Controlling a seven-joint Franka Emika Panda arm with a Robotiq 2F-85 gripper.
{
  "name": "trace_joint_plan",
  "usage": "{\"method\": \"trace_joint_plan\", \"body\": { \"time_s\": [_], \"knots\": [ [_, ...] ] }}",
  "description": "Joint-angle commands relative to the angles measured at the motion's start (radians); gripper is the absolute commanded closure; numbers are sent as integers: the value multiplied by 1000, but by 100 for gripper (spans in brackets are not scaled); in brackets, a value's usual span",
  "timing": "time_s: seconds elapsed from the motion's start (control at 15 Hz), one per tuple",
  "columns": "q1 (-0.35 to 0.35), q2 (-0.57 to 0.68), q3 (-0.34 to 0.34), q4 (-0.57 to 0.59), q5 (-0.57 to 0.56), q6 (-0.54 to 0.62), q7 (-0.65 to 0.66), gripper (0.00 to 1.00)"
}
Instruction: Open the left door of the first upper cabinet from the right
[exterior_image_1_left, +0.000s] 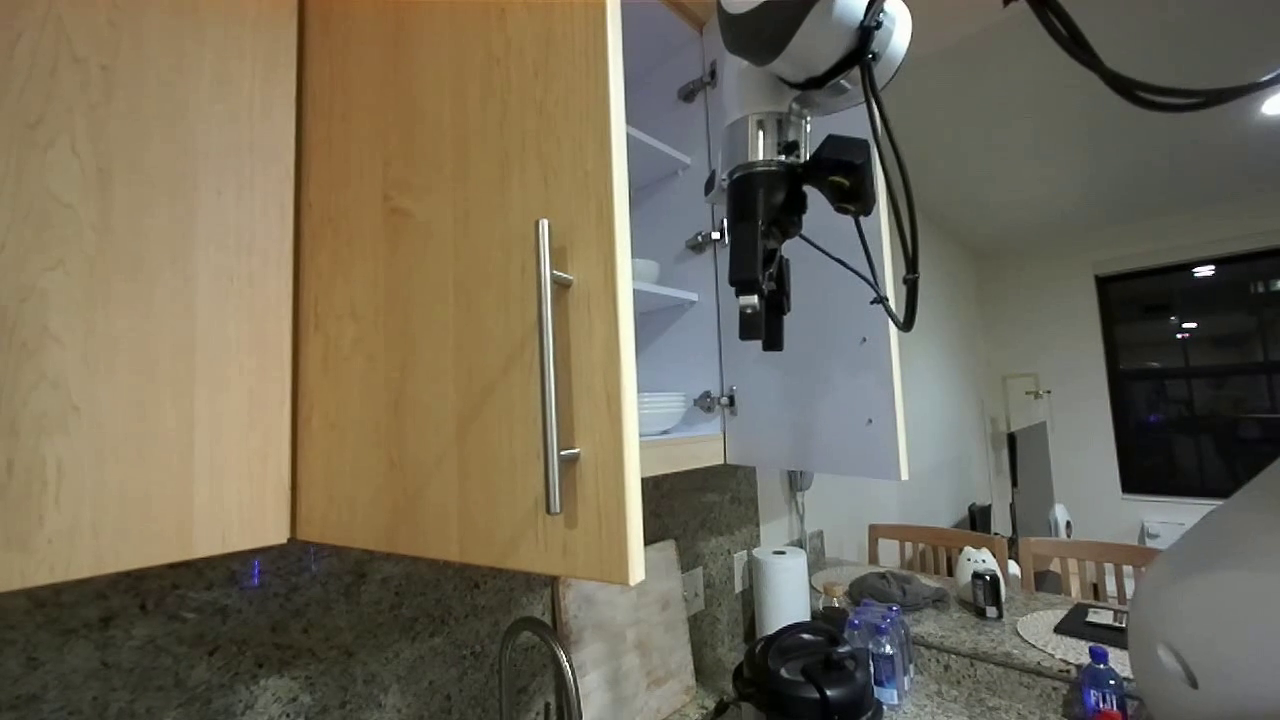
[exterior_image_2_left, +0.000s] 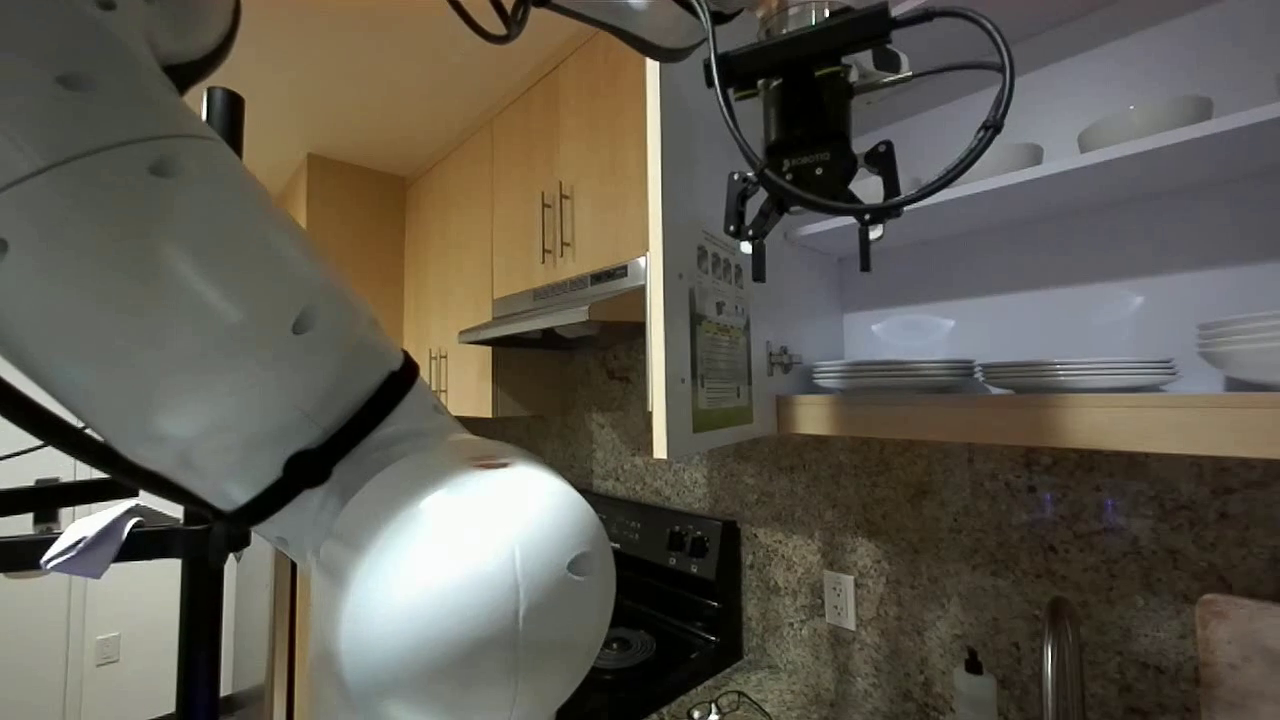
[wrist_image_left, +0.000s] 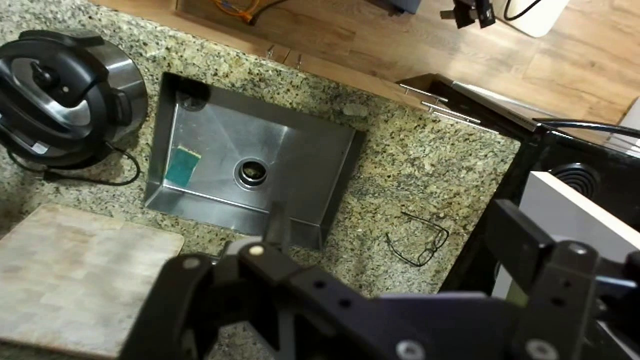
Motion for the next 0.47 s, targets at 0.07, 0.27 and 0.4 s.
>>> {"method": "trace_joint_plan", "body": {
  "time_s": [0.07, 0.27, 0.4],
  "knots": [
    [73, 16, -44, 12, -28, -2, 36, 0],
    [73, 17, -45, 12, -28, -3, 36, 0],
    [73, 17, -45, 12, -28, -3, 36, 0]
  ]
}}
